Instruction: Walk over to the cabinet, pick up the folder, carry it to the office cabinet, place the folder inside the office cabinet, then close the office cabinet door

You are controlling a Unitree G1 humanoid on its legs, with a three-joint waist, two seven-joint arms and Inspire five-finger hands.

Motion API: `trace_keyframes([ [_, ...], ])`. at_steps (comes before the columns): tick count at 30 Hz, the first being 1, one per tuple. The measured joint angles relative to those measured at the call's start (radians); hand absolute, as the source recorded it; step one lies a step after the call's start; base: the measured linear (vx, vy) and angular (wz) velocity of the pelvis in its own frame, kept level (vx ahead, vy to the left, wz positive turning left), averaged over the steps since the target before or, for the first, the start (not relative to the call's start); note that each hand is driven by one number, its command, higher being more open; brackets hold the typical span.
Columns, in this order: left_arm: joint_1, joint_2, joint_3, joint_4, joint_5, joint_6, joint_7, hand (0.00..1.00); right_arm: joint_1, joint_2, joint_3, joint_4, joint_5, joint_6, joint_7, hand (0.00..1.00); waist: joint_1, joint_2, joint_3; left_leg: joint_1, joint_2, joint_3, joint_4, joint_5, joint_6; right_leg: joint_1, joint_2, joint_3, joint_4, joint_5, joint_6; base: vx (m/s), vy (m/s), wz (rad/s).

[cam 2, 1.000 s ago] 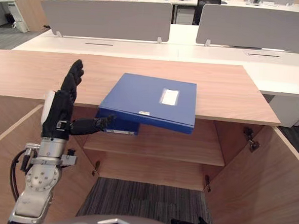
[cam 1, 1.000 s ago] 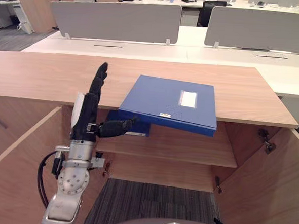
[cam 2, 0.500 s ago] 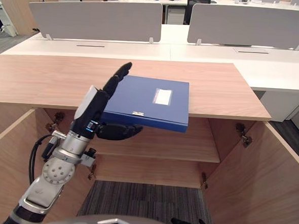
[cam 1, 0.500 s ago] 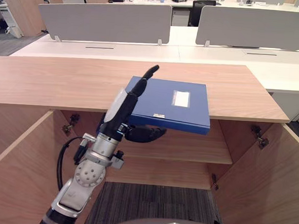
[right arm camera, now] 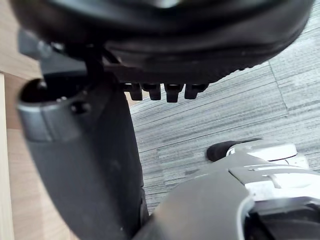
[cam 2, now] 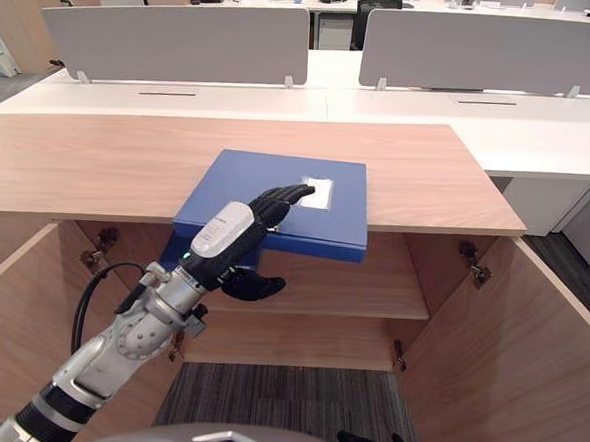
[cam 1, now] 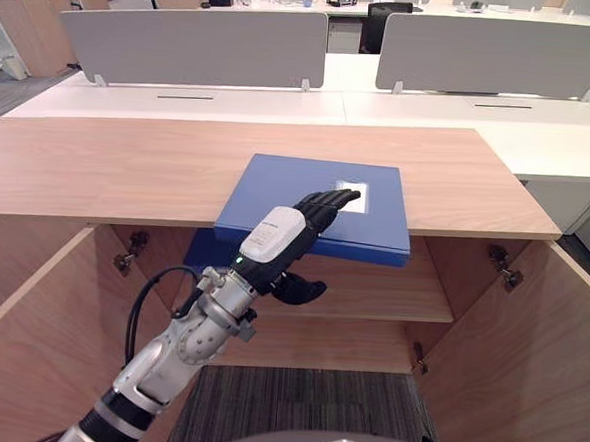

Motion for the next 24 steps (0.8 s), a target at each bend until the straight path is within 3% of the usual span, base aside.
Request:
trace_keyframes([
  [10, 0.000, -0.047, 0.000, 0.034, 0.186, 0.045, 0.122, 1.00, -0.001, 0.000, 0.019, 0.000, 0.001, 0.000, -0.005, 1.00, -0.001, -0.006, 0.004, 0.014, -0.007, -0.001, -0.016, -0.005, 0.008, 0.017, -0.007, -0.002, -0.020, 0.003, -0.003, 0.01, -0.004, 0.00],
  [11, 0.000, -0.062, 0.000, 0.041, 0.201, 0.053, 0.135, 0.00, -0.001, 0.000, 0.019, 0.000, 0.001, 0.000, -0.006, 1.00, -0.001, -0.006, 0.004, 0.014, -0.009, -0.001, -0.016, -0.006, 0.009, 0.017, -0.008, -0.002, -0.020, 0.003, -0.003, 0.00, 0.000, 0.00],
  [16, 0.005, -0.105, 0.002, 0.058, 0.256, 0.088, 0.168, 0.00, -0.001, 0.000, 0.028, 0.000, 0.003, 0.000, -0.007, 1.00, -0.002, -0.007, 0.006, 0.016, -0.013, 0.000, -0.016, -0.007, 0.011, 0.015, -0.014, -0.002, -0.020, 0.003, -0.003, -0.04, -0.015, -0.01],
  [24, 0.006, -0.178, 0.047, 0.065, 0.274, 0.079, 0.222, 0.00, -0.001, -0.007, 0.036, -0.002, 0.003, 0.000, -0.009, 1.00, -0.006, -0.001, 0.008, 0.016, -0.011, 0.002, -0.020, -0.007, 0.011, 0.014, -0.010, -0.001, -0.024, 0.003, -0.001, -0.02, -0.033, -0.01],
])
